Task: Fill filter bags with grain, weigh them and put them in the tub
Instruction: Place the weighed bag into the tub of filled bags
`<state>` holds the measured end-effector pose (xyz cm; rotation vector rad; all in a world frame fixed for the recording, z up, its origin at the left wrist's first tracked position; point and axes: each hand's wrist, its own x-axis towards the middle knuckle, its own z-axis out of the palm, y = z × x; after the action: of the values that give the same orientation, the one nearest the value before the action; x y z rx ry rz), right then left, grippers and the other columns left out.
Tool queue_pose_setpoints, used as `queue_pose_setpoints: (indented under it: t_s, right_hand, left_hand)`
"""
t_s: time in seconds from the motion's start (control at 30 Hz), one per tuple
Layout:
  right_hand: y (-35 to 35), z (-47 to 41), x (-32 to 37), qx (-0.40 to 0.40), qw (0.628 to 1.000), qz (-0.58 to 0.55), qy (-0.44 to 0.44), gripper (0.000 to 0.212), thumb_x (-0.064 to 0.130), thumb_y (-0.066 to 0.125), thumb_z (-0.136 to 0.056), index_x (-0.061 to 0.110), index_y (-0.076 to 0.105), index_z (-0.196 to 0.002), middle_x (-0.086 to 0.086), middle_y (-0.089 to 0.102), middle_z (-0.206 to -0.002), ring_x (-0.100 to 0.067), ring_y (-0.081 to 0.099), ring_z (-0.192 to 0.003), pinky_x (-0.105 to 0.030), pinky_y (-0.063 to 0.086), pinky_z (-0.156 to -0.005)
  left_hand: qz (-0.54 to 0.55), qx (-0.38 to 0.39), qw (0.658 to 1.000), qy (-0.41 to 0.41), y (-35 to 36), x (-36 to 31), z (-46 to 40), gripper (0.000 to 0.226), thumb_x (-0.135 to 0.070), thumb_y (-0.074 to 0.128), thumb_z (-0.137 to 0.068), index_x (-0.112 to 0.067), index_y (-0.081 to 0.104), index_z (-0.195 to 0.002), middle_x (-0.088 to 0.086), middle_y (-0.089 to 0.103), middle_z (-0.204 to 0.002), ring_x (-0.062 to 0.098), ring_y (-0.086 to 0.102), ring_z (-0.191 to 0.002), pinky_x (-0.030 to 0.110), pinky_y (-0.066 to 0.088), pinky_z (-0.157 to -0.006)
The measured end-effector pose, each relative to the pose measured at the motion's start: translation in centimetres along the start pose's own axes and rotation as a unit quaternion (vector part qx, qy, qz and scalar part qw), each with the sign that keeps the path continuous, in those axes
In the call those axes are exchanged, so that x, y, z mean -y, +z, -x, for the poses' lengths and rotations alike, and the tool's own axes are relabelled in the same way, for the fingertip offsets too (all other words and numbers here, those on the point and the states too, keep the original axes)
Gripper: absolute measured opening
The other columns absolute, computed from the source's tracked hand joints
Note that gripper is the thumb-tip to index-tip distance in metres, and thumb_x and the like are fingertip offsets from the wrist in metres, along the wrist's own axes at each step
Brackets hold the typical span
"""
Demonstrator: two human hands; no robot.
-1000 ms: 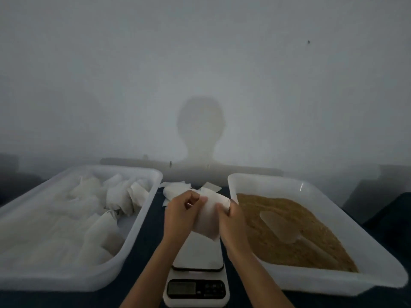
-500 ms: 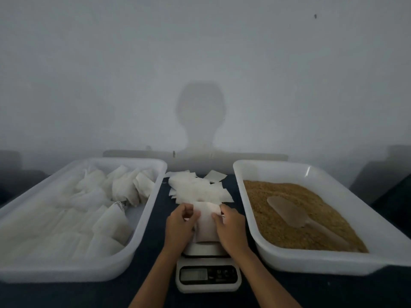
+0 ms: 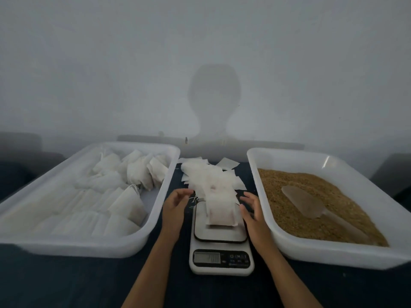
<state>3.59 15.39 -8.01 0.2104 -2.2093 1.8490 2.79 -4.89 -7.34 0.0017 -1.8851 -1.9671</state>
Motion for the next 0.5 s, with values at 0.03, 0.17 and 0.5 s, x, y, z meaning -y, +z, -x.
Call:
queue_pose_setpoints:
  t_s: [0.03,0.17,0.5]
  right_hand:
    - [-0.08,0.0,-0.14,0.002,1.0,-0.017,0.007,0.04,0.012,0.051,-0.095,0.015,0.043,-0.134,0.004,0.054,-0.124,-0.004,0.049,-0.117,-0.011,0.038,-0.09]
    - [-0.08,-0.01,-0.35,0.002,0.999,-0.053,0.008,0.035,0.013,0.05,-0.095,0.018,0.046,-0.129,0.006,0.058,-0.12,-0.004,0.052,-0.116,-0.018,0.041,-0.095]
    - [-0.04,0.02,-0.62,0.003,0.998,-0.066,0.003,0.031,0.011,0.049,-0.096,0.017,0.047,-0.126,0.003,0.06,-0.118,-0.005,0.055,-0.113,-0.016,0.043,-0.092]
  left_hand:
    - [0.008,-0.006,1.0,-0.004,-0.25,0.06,-0.12,0.021,0.005,0.048,-0.091,-0.01,0.063,-0.093,-0.004,0.066,-0.095,-0.007,0.06,-0.084,0.008,0.045,-0.079]
    - [0.036,-0.032,0.999,-0.014,-0.84,0.35,-0.37,0.025,0.004,0.046,-0.093,-0.015,0.062,-0.088,-0.005,0.064,-0.093,-0.007,0.058,-0.084,0.011,0.045,-0.079]
    - [0.052,-0.041,0.997,-0.025,-0.77,0.4,-0.18,0.028,0.006,0.045,-0.092,-0.016,0.062,-0.086,-0.005,0.064,-0.091,0.001,0.057,-0.086,0.017,0.044,-0.079]
